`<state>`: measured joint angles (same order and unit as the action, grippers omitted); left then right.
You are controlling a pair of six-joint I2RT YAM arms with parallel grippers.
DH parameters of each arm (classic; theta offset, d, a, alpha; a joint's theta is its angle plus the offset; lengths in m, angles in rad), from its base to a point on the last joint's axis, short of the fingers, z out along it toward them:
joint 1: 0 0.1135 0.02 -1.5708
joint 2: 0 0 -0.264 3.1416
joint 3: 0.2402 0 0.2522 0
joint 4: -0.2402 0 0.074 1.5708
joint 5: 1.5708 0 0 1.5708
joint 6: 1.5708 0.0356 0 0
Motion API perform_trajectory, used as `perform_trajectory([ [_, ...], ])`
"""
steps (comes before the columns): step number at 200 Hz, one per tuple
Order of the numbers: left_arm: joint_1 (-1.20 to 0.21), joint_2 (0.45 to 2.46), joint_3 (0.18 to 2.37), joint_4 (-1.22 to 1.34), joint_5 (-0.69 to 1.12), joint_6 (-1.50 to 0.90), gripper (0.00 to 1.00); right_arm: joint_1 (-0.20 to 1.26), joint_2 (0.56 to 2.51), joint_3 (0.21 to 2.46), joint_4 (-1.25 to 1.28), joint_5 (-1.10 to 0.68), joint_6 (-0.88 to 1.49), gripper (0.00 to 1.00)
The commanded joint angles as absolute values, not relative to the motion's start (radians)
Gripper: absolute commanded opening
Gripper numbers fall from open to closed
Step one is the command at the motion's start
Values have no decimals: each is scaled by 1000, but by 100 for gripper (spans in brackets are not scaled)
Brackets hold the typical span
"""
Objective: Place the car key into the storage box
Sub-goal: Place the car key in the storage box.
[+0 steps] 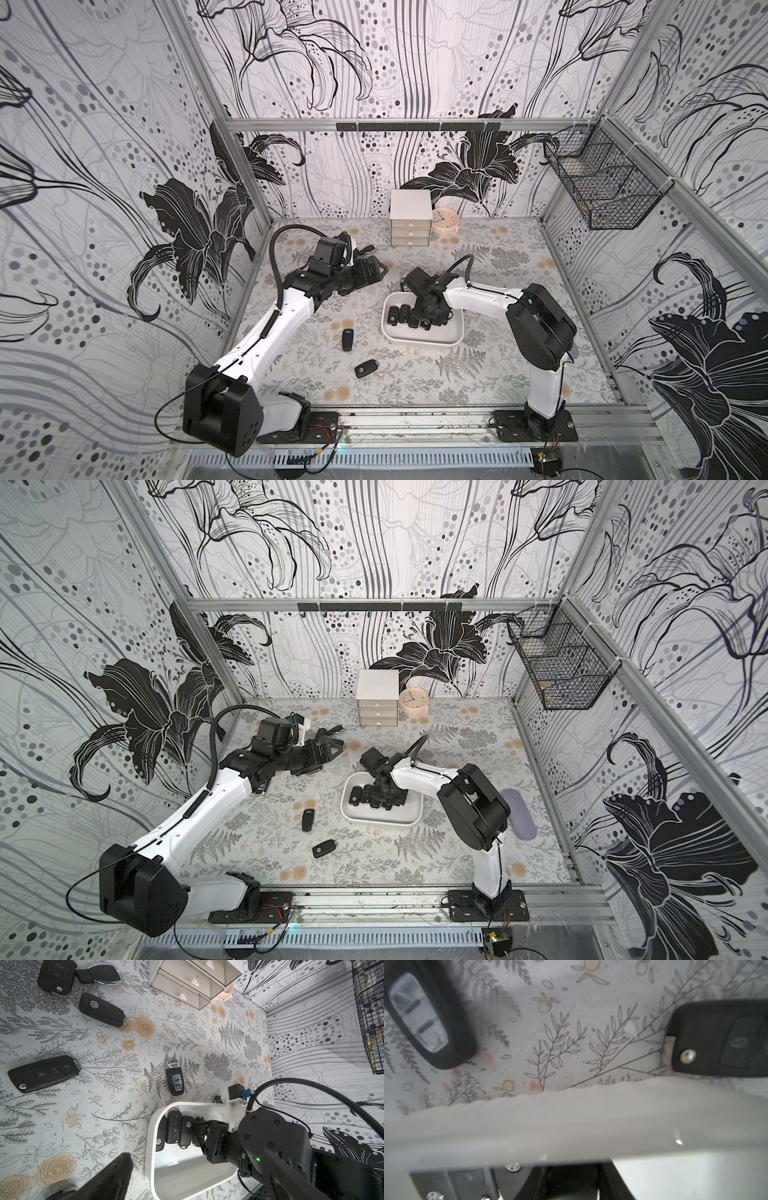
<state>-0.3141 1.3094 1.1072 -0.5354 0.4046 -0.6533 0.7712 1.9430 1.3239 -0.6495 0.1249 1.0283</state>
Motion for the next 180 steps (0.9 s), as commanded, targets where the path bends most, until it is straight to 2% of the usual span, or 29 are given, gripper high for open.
perform_trajectory([
  [1, -312, 1302, 1108, -528, 392, -627, 99, 778, 1978, 1360, -668, 144, 1018, 25],
  [116, -312, 1316, 1111, -519, 391, -632, 99, 777, 1994, 1413, -703, 208, 924, 29],
  [134, -312, 1316, 1110, -518, 391, -632, 99, 778, 1997, 1416, -701, 206, 915, 36],
  [152, -312, 1314, 1108, -517, 391, -634, 99, 778, 1992, 1414, -700, 206, 916, 50],
  [180, -312, 1309, 1103, -515, 391, -638, 99, 778, 1959, 1390, -684, 210, 919, 55],
])
